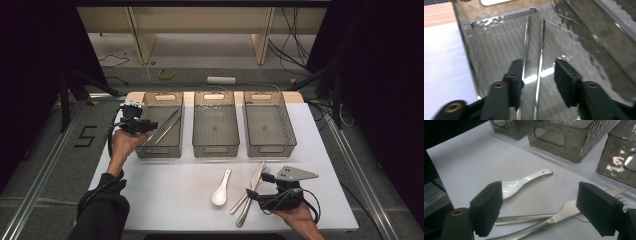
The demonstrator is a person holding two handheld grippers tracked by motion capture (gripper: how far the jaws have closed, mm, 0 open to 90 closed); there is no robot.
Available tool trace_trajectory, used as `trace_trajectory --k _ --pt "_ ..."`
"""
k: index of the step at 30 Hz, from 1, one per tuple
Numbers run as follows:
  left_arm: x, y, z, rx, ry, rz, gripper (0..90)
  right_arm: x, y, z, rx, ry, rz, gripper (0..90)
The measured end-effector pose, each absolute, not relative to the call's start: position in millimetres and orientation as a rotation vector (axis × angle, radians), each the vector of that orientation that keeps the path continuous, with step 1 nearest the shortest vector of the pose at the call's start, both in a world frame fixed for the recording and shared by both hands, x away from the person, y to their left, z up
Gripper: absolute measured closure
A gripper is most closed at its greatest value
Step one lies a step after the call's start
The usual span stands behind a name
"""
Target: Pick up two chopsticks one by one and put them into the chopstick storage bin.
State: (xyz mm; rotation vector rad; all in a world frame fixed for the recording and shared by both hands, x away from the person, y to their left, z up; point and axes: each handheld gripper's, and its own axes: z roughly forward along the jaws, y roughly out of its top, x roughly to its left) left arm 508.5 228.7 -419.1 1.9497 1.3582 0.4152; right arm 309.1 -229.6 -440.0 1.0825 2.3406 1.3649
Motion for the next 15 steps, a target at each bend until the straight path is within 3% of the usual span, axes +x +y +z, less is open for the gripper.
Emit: trace_trajectory --k 2,6,15 --pt "503 226 -418 1.944 1.344 0.386 42.5 309 -230 -440 1.082 2.34 1.365 21.9" --pt "494 222 -415 1.95 1.326 0.358 33.7 309 -229 -439 1.082 2.339 1.363 21.9" --pt "470 198 -406 1.988 1.245 0.303 25.1 307 -231 -438 1.071 2.328 1.372 21.9"
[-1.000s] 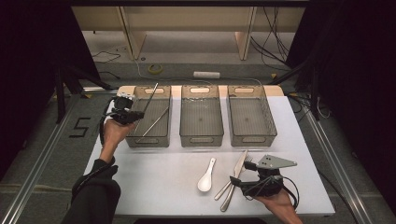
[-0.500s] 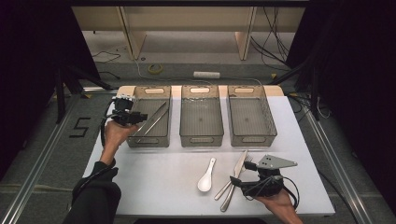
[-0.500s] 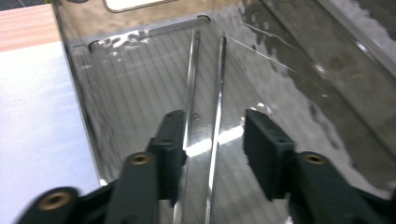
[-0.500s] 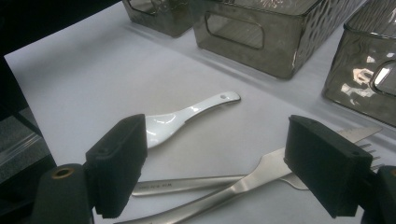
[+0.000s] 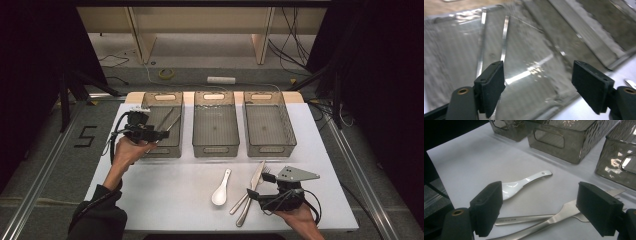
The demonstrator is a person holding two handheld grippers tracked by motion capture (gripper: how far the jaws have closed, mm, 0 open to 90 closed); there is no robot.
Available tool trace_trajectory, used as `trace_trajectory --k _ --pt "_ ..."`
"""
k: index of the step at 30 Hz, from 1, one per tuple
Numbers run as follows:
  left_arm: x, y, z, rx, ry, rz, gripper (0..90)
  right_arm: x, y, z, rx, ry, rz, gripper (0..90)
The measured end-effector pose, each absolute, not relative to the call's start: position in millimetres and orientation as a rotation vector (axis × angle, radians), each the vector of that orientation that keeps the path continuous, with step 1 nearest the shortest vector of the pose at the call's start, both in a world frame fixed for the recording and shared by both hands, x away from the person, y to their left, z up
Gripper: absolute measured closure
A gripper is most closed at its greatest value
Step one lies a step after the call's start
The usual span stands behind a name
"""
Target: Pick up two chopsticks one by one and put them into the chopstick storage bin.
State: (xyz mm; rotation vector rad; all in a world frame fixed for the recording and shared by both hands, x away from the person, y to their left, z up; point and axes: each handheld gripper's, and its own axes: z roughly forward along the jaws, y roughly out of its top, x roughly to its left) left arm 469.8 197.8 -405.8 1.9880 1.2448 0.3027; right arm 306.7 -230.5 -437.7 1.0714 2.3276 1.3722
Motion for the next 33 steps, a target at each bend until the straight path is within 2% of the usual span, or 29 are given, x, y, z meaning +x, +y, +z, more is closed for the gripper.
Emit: trace_trajectory --k 12,19,33 --pt "435 168 -403 2.039 1.122 0.306 22.5 307 -230 -438 1.076 2.331 1.364 21.9" --pt "419 165 -410 1.983 1.119 0.232 19.8 307 -231 -438 1.079 2.327 1.362 21.9" --pt "396 144 -412 1.946 1.042 0.207 16.6 307 -236 -438 1.09 2.305 1.376 21.9"
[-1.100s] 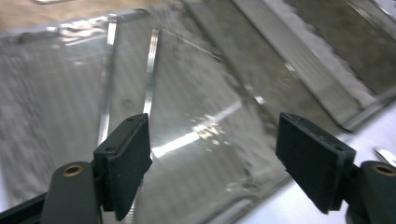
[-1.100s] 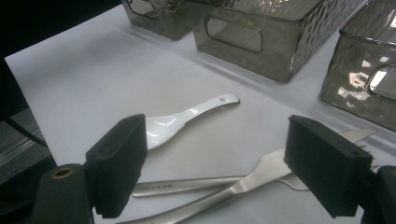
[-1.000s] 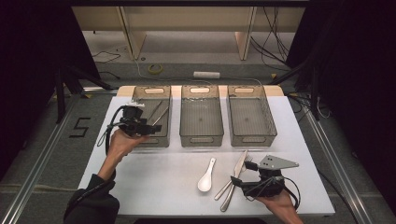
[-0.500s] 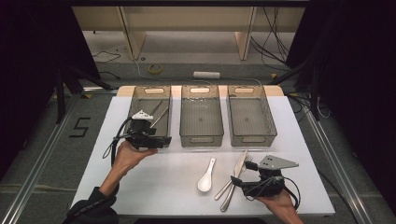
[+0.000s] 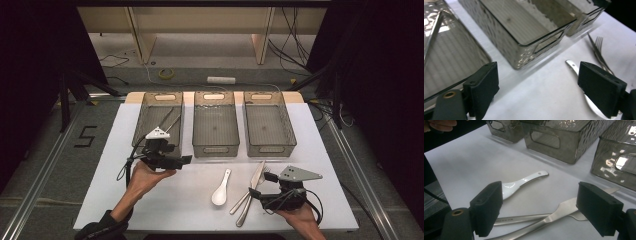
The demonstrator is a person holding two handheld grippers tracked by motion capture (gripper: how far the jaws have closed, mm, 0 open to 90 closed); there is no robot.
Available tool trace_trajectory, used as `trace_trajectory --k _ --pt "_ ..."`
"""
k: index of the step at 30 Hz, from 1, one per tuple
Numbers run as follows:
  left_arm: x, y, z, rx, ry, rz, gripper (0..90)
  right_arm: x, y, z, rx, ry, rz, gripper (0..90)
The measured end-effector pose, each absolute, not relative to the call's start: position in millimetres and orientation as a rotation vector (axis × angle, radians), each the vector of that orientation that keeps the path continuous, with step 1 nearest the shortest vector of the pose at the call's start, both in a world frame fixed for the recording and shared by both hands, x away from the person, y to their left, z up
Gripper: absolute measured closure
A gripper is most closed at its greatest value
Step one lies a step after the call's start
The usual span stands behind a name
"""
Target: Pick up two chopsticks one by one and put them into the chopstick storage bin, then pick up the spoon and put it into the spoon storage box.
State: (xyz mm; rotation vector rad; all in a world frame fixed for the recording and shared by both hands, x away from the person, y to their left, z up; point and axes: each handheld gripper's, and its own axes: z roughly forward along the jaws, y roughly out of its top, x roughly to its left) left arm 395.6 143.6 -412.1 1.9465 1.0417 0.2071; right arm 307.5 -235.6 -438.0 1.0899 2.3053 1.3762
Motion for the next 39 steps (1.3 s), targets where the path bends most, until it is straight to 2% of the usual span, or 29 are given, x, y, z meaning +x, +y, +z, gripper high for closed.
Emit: trace_trajectory --k 15,26,39 --pt "379 121 -413 2.015 0.983 0.14 15.7 306 -235 -436 1.076 2.287 1.38 21.2" --pt "378 105 -419 2.061 1.01 0.064 16.0 307 -236 -437 1.076 2.291 1.378 21.1" --pt "381 70 -428 2.157 1.021 -0.02 20.3 305 -235 -437 1.072 2.293 1.367 21.2"
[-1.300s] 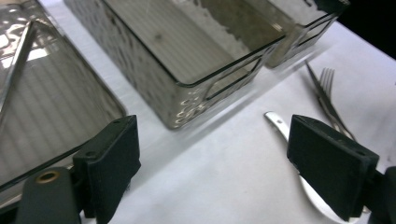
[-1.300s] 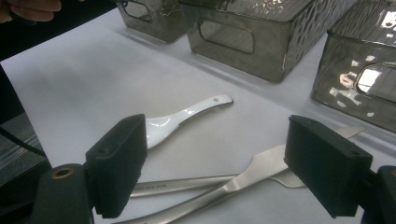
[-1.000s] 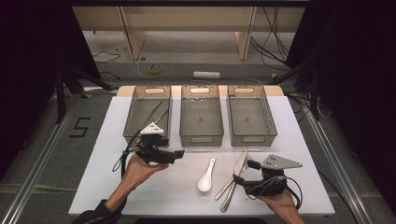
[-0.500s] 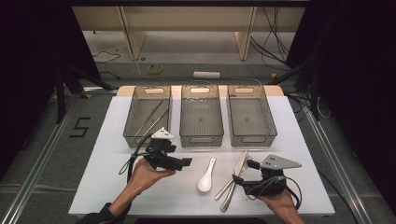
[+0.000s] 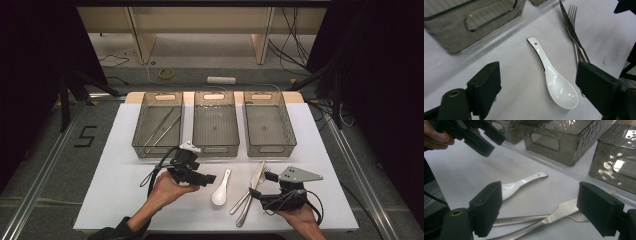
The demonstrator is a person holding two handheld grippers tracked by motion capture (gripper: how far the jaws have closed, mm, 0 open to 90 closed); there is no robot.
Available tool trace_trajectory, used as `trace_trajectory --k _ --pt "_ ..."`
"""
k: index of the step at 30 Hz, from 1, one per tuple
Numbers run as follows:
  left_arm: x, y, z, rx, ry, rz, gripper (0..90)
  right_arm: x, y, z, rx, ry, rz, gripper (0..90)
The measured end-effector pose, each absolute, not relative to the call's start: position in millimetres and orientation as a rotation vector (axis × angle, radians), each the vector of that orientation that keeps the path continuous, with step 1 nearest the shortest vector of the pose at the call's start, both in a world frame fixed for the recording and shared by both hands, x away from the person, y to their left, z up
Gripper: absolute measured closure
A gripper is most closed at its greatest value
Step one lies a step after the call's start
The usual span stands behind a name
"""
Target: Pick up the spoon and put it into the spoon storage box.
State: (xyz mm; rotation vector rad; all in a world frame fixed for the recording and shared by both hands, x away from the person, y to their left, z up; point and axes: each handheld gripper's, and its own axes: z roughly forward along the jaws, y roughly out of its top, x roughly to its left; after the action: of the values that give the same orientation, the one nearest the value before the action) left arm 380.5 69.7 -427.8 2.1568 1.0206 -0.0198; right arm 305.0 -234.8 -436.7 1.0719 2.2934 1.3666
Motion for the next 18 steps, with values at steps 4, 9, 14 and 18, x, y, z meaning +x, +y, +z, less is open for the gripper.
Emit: trace_trajectory --k 4,9,14,18 --pt "387 56 -433 2.19 1.014 -0.031 21.8 305 -234 -436 1.073 2.294 1.363 21.3" --pt "396 39 -443 2.247 1.005 -0.052 25.6 305 -233 -437 1.065 2.3 1.36 21.3" --pt "401 24 -453 2.308 0.991 -0.066 31.0 305 -233 -437 1.069 2.302 1.359 21.3" --pt "405 15 -461 2.335 0.987 -0.093 35.3 305 -233 -437 1.067 2.303 1.359 21.3"
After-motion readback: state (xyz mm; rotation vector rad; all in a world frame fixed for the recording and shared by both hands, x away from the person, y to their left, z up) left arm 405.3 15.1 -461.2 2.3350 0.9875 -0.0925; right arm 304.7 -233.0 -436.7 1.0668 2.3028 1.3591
